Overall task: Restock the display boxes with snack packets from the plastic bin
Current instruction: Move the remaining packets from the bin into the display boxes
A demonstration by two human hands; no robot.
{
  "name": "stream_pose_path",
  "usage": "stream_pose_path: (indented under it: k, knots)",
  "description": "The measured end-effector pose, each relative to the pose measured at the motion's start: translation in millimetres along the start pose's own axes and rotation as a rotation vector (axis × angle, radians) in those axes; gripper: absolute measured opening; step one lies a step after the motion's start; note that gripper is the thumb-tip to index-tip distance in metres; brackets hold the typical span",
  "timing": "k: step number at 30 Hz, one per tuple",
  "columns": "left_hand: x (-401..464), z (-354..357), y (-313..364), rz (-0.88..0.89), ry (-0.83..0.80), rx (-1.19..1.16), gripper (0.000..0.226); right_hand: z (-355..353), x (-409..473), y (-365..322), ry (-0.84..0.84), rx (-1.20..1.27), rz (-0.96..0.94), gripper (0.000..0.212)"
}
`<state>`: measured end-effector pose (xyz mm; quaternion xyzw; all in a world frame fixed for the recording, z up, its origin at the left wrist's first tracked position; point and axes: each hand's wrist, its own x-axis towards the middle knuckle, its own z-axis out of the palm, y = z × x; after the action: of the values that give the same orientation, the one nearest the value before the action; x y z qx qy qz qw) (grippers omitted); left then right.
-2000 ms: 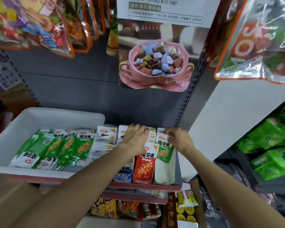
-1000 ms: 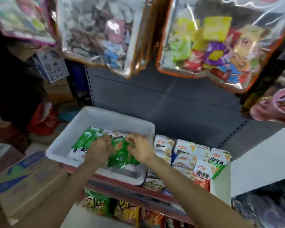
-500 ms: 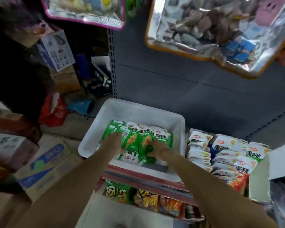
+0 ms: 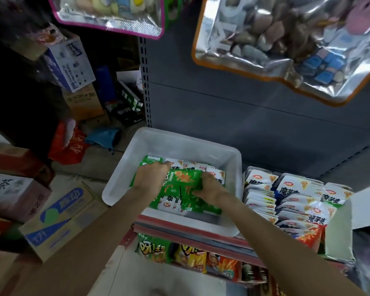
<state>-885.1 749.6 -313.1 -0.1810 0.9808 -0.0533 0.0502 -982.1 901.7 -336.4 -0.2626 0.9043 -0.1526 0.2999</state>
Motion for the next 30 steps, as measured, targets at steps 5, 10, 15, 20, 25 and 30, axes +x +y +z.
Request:
stream_pose_path:
  k: [5, 10, 15, 20, 25, 30]
  knots:
    - [-5.6, -24.3, 0.6, 0.031, 0.245, -0.427, 0.014, -31.0, -22.2, -8.9, 0.434, 0.04, -0.304, 0.06]
    - [0.4, -52.2, 37.5, -0.19, 0.375, -1.232, 0.023, -69.2, -45.6, 22.4, 0.435, 0.11, -0.233, 0.023]
    - [16.3, -66.4, 95.8, -0.112, 0.271, -1.404, 0.02, -102.7, -85.8, 72.1, 0.513, 0.262, -0.188, 0.01]
    - [19.2, -103.4, 185.0, 0.181, 0.26, -1.356, 0.007, -140.9, -130.5, 127.5, 0.569, 0.312, -0.261, 0.014]
    - [23.5, -117.9, 269.2, 0.259, 0.193, -1.307, 0.014, -165.8, -158.5, 195.9, 0.673, 0.558, -0.196, 0.017]
    - [24.0, -97.2, 325.9, 0.422, 0.016, -0.621, 0.055, -171.2, -162.9, 272.0, 0.759, 0.673, 0.022, 0.028]
